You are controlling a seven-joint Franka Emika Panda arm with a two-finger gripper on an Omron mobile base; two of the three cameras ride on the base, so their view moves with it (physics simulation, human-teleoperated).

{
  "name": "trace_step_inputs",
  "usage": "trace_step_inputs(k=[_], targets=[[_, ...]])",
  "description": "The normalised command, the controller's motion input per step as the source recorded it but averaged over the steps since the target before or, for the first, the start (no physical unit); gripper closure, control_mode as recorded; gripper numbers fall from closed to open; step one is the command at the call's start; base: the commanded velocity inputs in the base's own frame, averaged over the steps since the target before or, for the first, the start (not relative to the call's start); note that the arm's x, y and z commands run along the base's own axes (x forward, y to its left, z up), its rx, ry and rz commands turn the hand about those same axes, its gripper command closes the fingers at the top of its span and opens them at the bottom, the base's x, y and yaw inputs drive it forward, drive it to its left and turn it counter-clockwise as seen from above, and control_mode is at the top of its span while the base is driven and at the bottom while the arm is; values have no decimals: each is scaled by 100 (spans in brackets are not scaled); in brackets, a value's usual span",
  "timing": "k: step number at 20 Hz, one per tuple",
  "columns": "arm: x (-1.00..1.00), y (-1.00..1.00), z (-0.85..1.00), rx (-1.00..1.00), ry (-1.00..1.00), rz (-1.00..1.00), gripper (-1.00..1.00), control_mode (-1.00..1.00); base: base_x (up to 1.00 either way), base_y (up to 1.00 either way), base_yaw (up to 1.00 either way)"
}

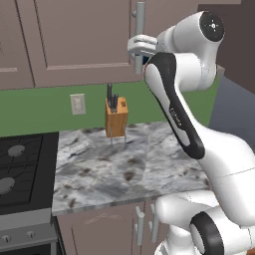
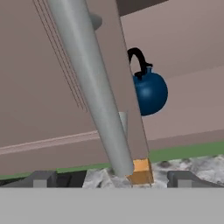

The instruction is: Open the cabinet, pick the kettle from the cabinet, and place it in the sink.

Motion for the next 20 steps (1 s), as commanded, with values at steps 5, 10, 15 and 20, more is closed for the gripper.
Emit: trace_step_inputs(k=[5, 10, 15, 20], targets=[[52, 8, 1, -1, 1, 0, -100, -100, 0, 0, 0], [47, 21, 0, -5, 0, 0, -100, -100, 0, 0, 0], [46, 12, -1, -6, 0, 0, -100, -100, 0, 0, 0], [36, 4, -5, -10, 0, 0, 100, -100, 0, 0, 0]])
